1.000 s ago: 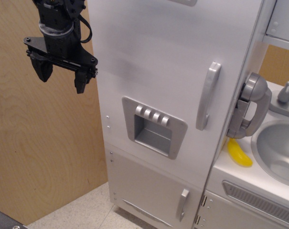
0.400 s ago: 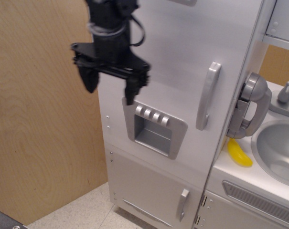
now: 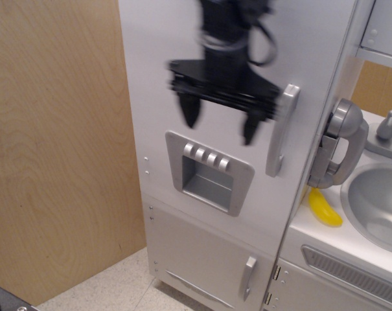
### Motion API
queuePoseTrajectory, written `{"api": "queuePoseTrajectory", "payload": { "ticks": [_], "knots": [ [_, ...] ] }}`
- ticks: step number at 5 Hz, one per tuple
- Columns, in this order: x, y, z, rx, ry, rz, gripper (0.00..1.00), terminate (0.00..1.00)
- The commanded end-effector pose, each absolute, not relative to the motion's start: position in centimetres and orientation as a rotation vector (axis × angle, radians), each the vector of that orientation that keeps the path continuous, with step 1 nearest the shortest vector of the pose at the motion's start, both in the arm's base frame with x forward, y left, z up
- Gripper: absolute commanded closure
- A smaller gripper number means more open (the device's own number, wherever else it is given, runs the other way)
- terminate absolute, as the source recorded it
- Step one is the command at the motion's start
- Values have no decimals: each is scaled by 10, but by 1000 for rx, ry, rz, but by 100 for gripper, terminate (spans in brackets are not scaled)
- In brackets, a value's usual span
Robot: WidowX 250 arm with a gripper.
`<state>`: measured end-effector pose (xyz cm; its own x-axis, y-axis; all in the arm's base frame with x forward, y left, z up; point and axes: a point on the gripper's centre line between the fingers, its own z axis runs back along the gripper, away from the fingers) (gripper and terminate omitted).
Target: Open fridge
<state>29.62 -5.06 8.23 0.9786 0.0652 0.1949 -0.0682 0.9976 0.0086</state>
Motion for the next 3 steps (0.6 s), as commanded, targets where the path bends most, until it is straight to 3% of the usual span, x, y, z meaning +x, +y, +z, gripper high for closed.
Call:
{"api": "queuePoseTrajectory", "payload": {
  "ticks": [1, 3],
  "knots": [
    [319, -87, 88, 34, -344, -34, 0, 0],
    [342, -85, 80, 80, -426, -13, 0, 0]
  ]
}}
